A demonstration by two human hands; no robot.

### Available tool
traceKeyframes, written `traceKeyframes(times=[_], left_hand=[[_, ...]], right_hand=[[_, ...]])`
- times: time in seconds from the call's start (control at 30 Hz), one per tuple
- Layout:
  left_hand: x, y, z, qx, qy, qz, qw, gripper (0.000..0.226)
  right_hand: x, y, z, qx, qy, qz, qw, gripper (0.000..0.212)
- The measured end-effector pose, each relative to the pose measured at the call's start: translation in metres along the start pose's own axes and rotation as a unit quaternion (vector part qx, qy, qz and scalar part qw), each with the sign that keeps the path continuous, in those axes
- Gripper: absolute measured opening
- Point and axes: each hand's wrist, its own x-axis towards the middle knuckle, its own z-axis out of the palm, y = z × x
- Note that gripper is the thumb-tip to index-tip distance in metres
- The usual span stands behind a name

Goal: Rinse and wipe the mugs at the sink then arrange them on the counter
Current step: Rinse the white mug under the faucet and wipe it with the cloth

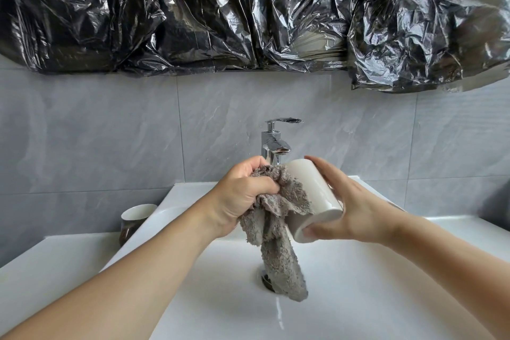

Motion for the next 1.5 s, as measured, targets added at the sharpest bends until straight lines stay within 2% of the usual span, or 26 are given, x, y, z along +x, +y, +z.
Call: traceKeyframes(times=[0.1, 0.17, 0.23, 0.27, 0.4, 0.5, 0.57, 0.67, 0.73, 0.8, 0.87, 0.97, 1.07, 1.13, 1.27, 1.33, 1.4, 1.5], left_hand=[[0.002, -0.003, -0.002, 0.005, 0.017, 0.002, 1.000, 0.015], [0.006, -0.009, 0.000, 0.140, 0.065, 0.048, 0.987, 0.016], [0.009, -0.015, 0.006, 0.309, 0.127, 0.094, 0.938, 0.014], [0.010, -0.018, 0.009, 0.349, 0.141, 0.103, 0.921, 0.011], [0.006, -0.022, 0.017, 0.371, 0.141, 0.138, 0.908, 0.020], [0.003, -0.021, 0.020, 0.427, 0.158, 0.251, 0.854, 0.022], [0.000, -0.021, 0.020, 0.442, 0.129, 0.285, 0.840, 0.023], [-0.004, -0.016, 0.018, 0.436, 0.089, 0.296, 0.845, 0.028], [-0.003, -0.013, 0.017, 0.420, 0.122, 0.286, 0.853, 0.030], [0.002, -0.014, 0.014, 0.419, 0.174, 0.287, 0.844, 0.029], [0.005, -0.017, 0.010, 0.413, 0.190, 0.277, 0.847, 0.024], [0.000, -0.019, 0.012, 0.398, 0.142, 0.291, 0.858, 0.012], [-0.007, -0.018, 0.019, 0.386, 0.036, 0.298, 0.872, 0.013], [-0.004, -0.019, 0.017, 0.394, 0.018, 0.295, 0.870, 0.015], [0.006, -0.020, 0.010, 0.411, 0.127, 0.295, 0.853, 0.017], [0.007, -0.020, 0.010, 0.418, 0.154, 0.286, 0.849, 0.018], [0.004, -0.018, 0.013, 0.410, 0.123, 0.293, 0.855, 0.017], [-0.006, -0.015, 0.021, 0.401, 0.019, 0.287, 0.870, 0.017]], right_hand=[[0.001, -0.004, 0.002, 0.030, 0.020, 0.015, 0.999, 0.104], [0.002, -0.006, 0.003, 0.017, 0.046, 0.031, 0.998, 0.107], [0.003, -0.006, 0.003, -0.015, 0.058, 0.040, 0.997, 0.110], [0.004, -0.006, 0.003, -0.023, 0.057, 0.043, 0.997, 0.109], [0.005, -0.006, 0.002, -0.028, 0.081, 0.061, 0.994, 0.107], [0.007, -0.004, 0.000, -0.023, 0.119, 0.079, 0.990, 0.112], [0.006, -0.001, -0.002, -0.027, 0.126, 0.091, 0.987, 0.111], [0.005, -0.002, -0.005, -0.036, 0.113, 0.091, 0.989, 0.101], [0.003, -0.006, -0.005, -0.057, 0.082, 0.077, 0.992, 0.101], [0.001, -0.012, -0.002, -0.096, 0.033, 0.060, 0.993, 0.104], [-0.001, -0.016, 0.000, -0.105, 0.002, 0.058, 0.993, 0.105], [0.000, -0.013, -0.001, -0.110, 0.026, 0.069, 0.991, 0.106], [0.000, -0.011, -0.004, -0.130, 0.046, 0.070, 0.988, 0.107], [0.000, -0.011, -0.003, -0.139, 0.038, 0.060, 0.988, 0.105], [0.000, -0.017, 0.004, -0.170, 0.007, 0.013, 0.985, 0.102], [0.001, -0.019, 0.005, -0.173, -0.001, 0.009, 0.985, 0.100], [0.002, -0.016, 0.004, -0.169, 0.009, 0.016, 0.985, 0.096], [0.000, -0.012, 0.000, -0.173, 0.025, 0.023, 0.984, 0.095]])
